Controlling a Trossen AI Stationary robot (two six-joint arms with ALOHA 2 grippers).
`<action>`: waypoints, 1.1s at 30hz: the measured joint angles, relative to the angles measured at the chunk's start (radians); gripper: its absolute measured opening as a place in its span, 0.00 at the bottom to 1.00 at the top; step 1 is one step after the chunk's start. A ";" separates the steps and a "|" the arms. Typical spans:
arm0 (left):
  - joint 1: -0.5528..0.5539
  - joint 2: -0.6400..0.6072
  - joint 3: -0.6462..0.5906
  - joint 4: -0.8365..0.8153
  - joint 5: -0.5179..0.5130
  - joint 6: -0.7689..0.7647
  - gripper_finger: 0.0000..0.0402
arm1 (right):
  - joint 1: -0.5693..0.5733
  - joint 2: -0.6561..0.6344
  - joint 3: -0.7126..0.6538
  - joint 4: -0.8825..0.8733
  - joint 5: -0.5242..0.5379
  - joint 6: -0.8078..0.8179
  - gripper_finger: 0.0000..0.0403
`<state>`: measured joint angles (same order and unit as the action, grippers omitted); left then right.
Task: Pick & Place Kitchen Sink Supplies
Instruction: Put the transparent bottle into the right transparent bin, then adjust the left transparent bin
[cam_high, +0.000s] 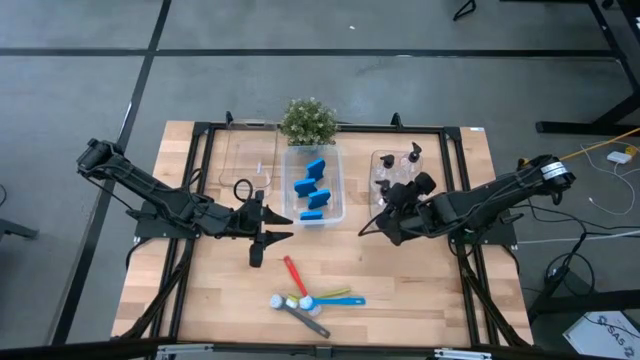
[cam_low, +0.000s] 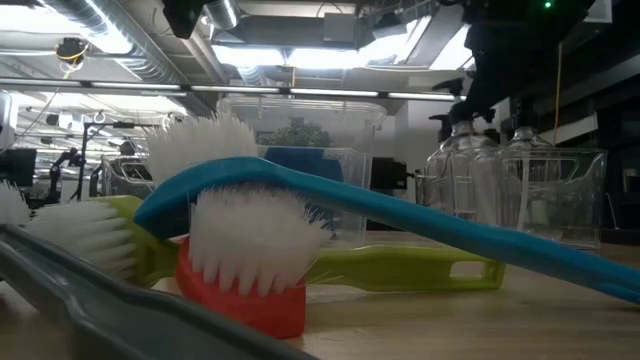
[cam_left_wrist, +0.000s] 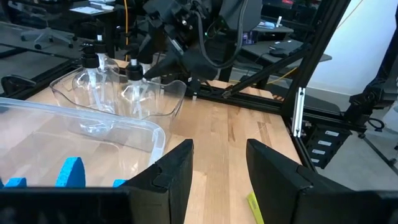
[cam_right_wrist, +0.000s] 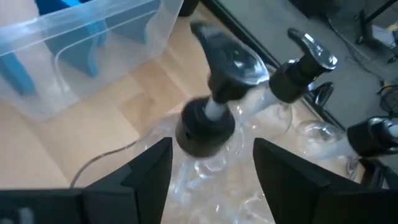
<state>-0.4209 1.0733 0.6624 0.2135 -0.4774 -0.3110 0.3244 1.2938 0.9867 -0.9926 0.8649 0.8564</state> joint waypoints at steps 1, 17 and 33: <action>0.000 0.000 0.000 0.000 0.000 0.000 0.36 | 0.000 0.000 0.000 0.000 0.001 0.000 0.55; 0.000 0.000 0.000 0.000 0.000 0.000 0.36 | 0.000 0.000 0.042 -0.008 -0.098 -0.082 0.64; 0.000 0.000 0.000 -0.008 0.000 0.000 0.36 | 0.000 -0.001 0.287 -0.236 -0.590 -0.136 0.76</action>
<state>-0.4206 1.0733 0.6624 0.2060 -0.4774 -0.3107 0.3248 1.2926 1.2736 -1.2289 0.2744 0.7203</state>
